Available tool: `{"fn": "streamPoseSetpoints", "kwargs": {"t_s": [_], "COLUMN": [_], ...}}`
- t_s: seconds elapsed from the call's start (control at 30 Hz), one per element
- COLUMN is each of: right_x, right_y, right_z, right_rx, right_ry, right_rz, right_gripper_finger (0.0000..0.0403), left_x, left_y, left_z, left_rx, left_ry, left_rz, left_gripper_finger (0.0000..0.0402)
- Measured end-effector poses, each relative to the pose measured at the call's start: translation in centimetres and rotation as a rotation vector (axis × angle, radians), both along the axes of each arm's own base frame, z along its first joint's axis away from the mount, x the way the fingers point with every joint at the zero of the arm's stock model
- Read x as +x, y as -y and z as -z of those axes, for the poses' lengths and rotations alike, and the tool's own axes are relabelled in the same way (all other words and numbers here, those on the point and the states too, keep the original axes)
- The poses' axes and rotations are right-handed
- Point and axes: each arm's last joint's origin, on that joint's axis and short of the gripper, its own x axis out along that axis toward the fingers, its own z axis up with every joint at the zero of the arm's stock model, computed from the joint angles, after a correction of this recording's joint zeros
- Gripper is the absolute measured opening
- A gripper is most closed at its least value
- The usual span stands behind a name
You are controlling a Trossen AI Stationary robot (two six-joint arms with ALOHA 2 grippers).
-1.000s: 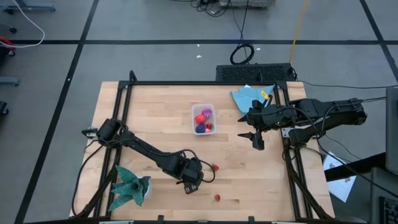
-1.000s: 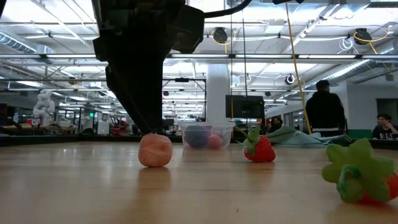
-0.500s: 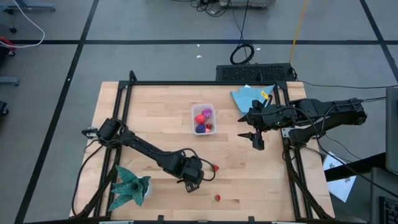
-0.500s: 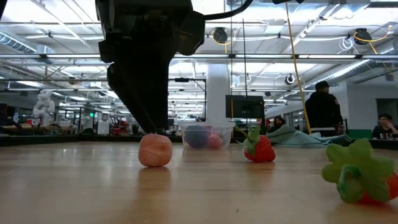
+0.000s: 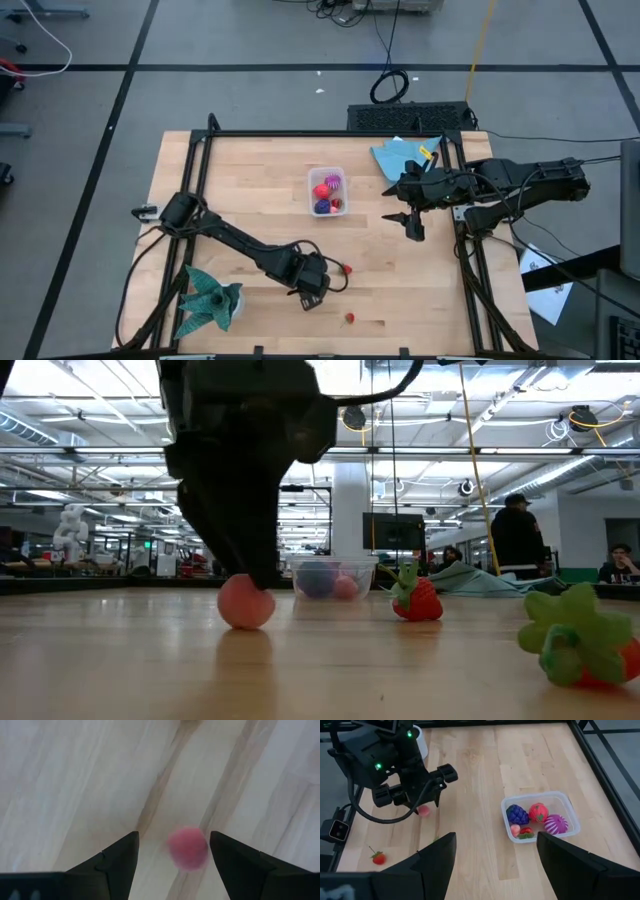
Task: Pick and placing Produce into tupperware
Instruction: Put the pink peach into the transparent bin
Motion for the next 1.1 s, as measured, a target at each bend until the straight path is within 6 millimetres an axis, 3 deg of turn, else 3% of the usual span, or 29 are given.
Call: {"fn": "streamPoseSetpoints", "kwargs": {"t_s": [1.1], "right_x": [0.08], "right_y": [-0.17], "right_z": [-0.10], "right_rx": [0.044], "right_ry": [0.010], "right_rz": [-0.032], "right_gripper_finger": [0.0270], "left_x": [-0.07], "left_y": [-0.08], "left_z": [0.06], "left_rx": [-0.066], "left_ry": [-0.034], "left_rz": [-0.053], "left_gripper_finger": [0.0251]}}
